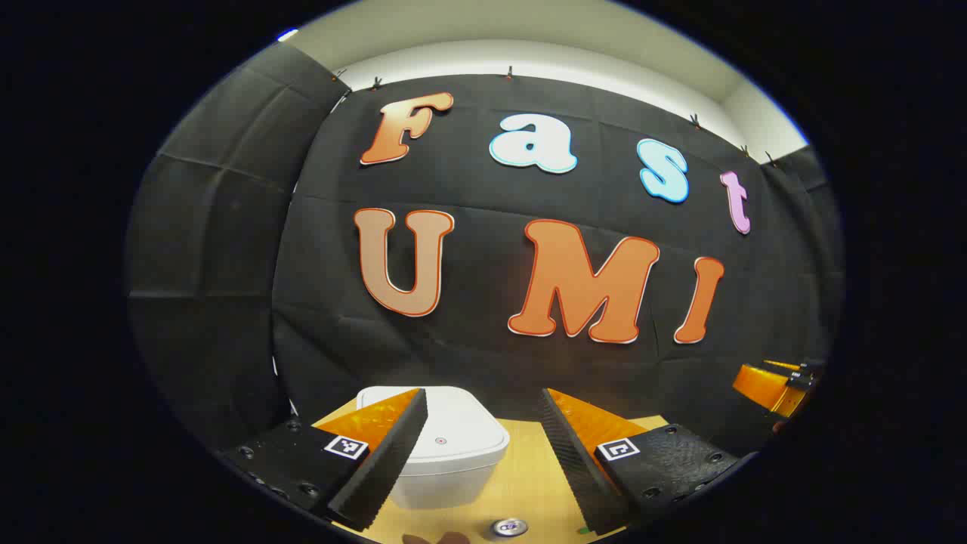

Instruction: Press the lid of the desktop garbage bin to open it, pick up the crumpled paper on the desktop and throw it into the bin, then pick up the pop can on the desktop and drop it into the bin, and finally close the garbage bin lid.

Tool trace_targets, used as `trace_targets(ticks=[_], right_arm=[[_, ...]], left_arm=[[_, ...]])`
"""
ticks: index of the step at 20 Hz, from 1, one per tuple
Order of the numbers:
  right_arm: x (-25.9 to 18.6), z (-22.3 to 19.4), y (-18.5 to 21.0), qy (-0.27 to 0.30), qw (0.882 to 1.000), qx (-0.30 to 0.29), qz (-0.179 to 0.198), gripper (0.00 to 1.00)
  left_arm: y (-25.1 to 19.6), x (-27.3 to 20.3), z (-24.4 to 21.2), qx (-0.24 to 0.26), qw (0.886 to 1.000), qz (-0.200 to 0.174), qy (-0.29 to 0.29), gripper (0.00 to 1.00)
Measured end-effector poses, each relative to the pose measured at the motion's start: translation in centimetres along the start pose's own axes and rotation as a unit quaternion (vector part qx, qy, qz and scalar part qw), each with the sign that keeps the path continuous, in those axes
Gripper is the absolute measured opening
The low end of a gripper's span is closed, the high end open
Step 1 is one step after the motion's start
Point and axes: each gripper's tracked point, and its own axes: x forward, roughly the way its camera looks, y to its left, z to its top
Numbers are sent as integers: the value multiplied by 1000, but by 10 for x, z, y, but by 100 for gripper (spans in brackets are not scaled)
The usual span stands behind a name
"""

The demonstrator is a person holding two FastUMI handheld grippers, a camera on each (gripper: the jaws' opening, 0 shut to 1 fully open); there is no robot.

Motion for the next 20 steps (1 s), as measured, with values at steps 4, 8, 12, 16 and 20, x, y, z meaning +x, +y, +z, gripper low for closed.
trace_targets(ticks=[4,8,12,16,20], right_arm=[[16,-15,-7,25,1000,7,10,94],[21,-3,-21,-1,1000,-13,-22,94],[21,20,-26,-40,998,-25,-51,94],[24,28,-29,-66,994,-9,-82,94],[26,29,-24,-66,994,-9,-87,93]], left_arm=[[-1,9,-10,10,1000,9,13,93],[-12,24,-15,3,999,-22,24,94],[-16,45,-12,-2,998,-51,26,94],[-12,52,-13,1,998,-64,14,94],[-17,51,-10,-18,995,-93,9,93]])
